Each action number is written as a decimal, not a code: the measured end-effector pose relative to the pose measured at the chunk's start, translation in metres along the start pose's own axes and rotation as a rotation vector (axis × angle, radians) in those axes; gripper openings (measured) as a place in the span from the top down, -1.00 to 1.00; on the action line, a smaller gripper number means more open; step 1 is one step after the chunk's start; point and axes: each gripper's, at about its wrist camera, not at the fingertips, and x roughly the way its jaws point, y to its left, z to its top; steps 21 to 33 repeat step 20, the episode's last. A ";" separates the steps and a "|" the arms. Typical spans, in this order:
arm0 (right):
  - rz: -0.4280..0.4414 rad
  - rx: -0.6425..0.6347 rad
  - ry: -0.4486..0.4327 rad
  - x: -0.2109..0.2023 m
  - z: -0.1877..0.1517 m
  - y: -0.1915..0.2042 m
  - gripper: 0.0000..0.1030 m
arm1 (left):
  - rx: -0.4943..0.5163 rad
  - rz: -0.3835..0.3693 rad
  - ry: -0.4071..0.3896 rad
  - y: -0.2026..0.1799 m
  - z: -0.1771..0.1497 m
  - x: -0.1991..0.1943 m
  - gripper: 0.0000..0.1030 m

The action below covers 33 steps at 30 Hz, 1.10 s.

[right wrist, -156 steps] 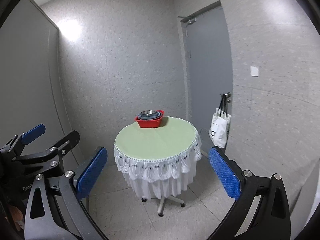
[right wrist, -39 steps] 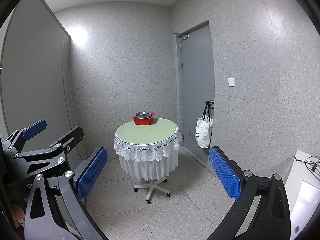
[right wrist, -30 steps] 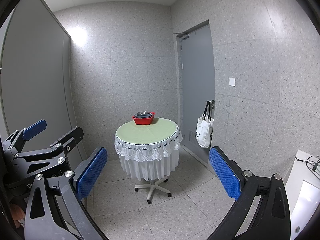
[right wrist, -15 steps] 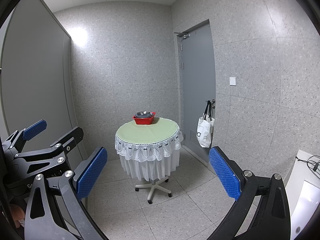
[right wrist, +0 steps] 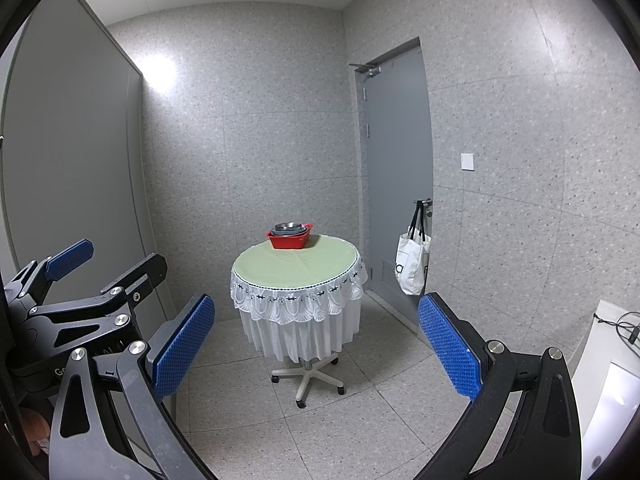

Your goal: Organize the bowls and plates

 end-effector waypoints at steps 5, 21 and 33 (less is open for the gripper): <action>0.004 0.001 -0.001 0.006 -0.002 -0.004 -1.00 | 0.000 0.004 0.000 -0.003 -0.001 0.004 -0.99; 0.011 0.018 0.009 0.038 -0.004 -0.017 -1.00 | 0.015 0.013 0.011 -0.005 -0.001 0.043 -0.99; 0.011 0.018 0.009 0.038 -0.004 -0.017 -1.00 | 0.015 0.013 0.011 -0.005 -0.001 0.043 -0.99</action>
